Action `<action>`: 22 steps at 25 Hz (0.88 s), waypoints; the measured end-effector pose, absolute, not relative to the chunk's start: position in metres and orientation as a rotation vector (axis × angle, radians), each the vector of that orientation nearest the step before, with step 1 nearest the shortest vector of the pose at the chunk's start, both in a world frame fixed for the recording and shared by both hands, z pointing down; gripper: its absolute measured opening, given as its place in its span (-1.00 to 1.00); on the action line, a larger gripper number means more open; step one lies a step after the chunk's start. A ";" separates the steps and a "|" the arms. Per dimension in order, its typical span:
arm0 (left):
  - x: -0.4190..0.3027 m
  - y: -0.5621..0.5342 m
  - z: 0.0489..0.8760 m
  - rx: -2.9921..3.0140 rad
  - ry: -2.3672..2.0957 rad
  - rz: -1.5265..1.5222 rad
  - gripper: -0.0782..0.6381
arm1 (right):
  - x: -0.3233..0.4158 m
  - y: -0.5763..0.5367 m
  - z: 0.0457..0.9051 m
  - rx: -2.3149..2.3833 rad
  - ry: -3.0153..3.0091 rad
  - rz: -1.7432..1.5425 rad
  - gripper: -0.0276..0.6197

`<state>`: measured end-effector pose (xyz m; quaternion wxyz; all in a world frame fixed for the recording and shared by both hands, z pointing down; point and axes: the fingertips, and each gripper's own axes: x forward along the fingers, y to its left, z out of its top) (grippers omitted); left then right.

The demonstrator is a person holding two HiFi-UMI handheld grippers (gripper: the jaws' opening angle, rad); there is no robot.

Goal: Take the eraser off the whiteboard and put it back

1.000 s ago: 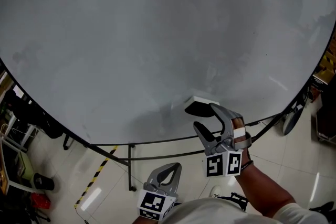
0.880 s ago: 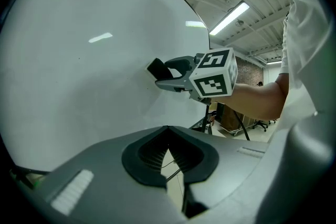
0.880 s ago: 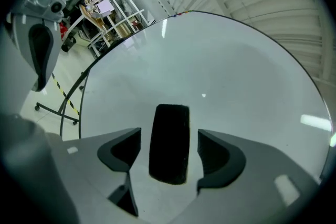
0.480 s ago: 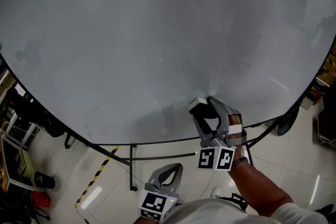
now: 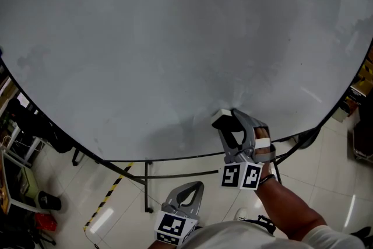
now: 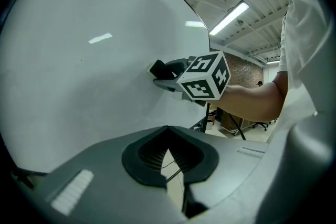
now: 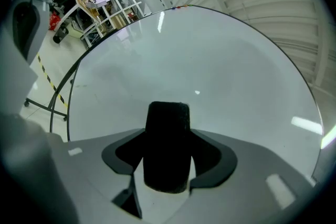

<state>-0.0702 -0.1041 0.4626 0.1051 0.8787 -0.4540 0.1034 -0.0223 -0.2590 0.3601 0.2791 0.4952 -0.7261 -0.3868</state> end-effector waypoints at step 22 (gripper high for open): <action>-0.065 -0.108 0.446 2.636 -1.353 0.284 -0.73 | -0.003 -0.178 0.353 1.021 -3.001 0.225 -0.13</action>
